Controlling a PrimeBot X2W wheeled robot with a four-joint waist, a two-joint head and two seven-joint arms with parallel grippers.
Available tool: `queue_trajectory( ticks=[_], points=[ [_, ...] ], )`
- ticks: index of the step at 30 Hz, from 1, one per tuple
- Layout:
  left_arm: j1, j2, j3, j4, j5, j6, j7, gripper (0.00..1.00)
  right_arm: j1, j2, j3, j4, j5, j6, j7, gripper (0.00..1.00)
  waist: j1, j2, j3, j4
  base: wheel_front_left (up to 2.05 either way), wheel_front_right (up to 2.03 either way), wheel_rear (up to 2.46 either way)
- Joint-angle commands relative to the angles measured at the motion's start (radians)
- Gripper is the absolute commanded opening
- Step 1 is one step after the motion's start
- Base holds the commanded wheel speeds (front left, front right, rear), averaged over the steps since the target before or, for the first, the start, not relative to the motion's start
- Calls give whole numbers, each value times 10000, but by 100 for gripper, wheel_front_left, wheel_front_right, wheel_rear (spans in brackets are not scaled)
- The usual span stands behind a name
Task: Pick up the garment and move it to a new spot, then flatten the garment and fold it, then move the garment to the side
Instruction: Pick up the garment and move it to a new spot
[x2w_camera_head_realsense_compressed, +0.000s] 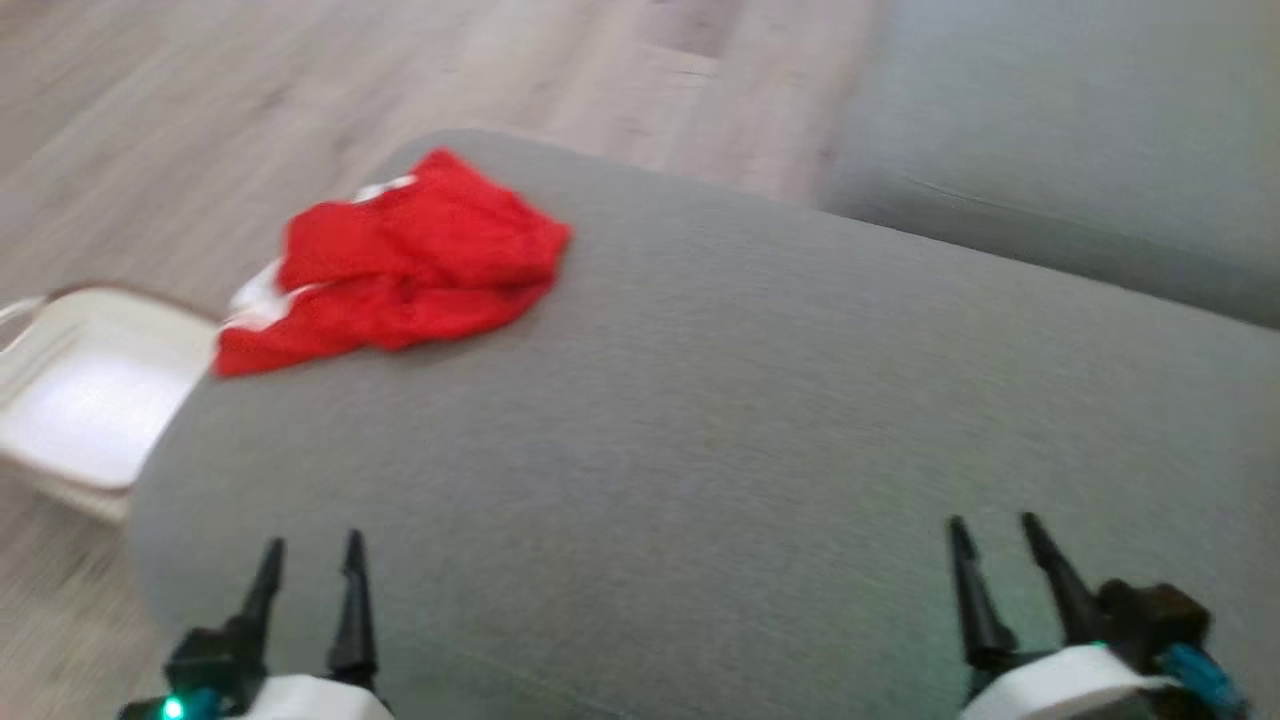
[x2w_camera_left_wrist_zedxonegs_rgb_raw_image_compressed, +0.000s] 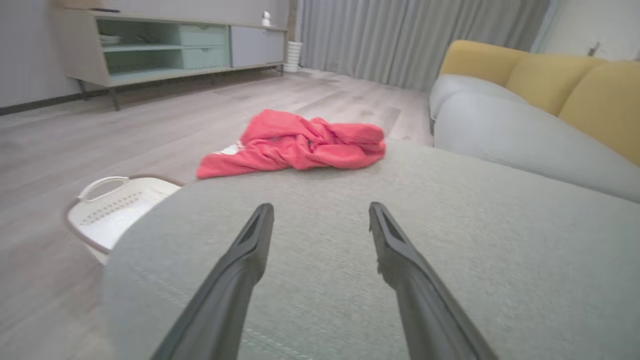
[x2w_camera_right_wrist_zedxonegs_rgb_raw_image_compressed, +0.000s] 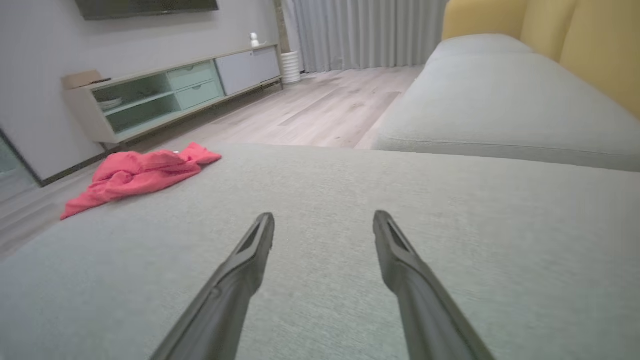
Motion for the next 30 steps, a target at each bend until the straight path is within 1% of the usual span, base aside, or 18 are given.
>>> queue_trajectory(
  ticks=[1, 5, 7, 13, 18, 20, 22, 25, 27, 30],
  points=[
    [-321, 249, 534, -369, -21, 88, -76, 100, -689, -72, 365, -302, -15, 65, -53, 100, 1, -1, 221, 706, 0, 0, 0],
    [256, 267, 1110, -952, -99, 503, -170, 100, -1247, -72, 1042, -115, -54, 65, 52, 100, 1, -1, 456, 866, 0, 0, 0],
    [537, 252, 1365, -1191, -94, 630, -198, 100, -1467, -72, 1287, -11, -69, 65, 81, 100, 1, -1, 521, 903, 0, 0, 0],
    [1048, 182, 1922, -1665, 46, 720, -230, 100, -1788, -72, 1556, 126, -98, 65, 141, 100, 1, -1, 640, 971, 0, 0, 0],
    [1103, 369, 2291, -1913, 106, 628, -234, 100, -1773, -72, 1347, -6, -261, 65, 132, 100, 1, -1, 715, 1023, 0, 0, 0],
    [909, 643, 2515, -2041, 55, 544, -174, 100, -1685, -72, 1149, -198, -362, 65, 187, 100, 1, -1, 900, 1039, 0, 0, 0],
    [427, 1079, 2767, -2208, 84, 418, 5, 100, -1650, -72, 896, -473, -561, 65, 297, 100, 1, -1, 1163, 1038, 0, 0, 0],
    [-837, 1881, 3214, -2298, 119, 12, 342, 100, -1605, -72, 519, -1029, -917, 65, 552, 100, 1, -1, 1591, 986, 0, 0, 0],
    [-1794, 2416, 3625, -2224, 130, -209, 477, 100, -1745, -72, 461, -1484, -1236, 65, 840, 100, 1, -1, 2071, 700, 0, 0, 0],
    [-3382, 2897, 4040, -1720, -135, -651, 848, 100, -2031, -72, 427, -2121, -1688, 65, 1272, 100, 1, -1, 2708, 284, 0, 0, 0]
  ],
)
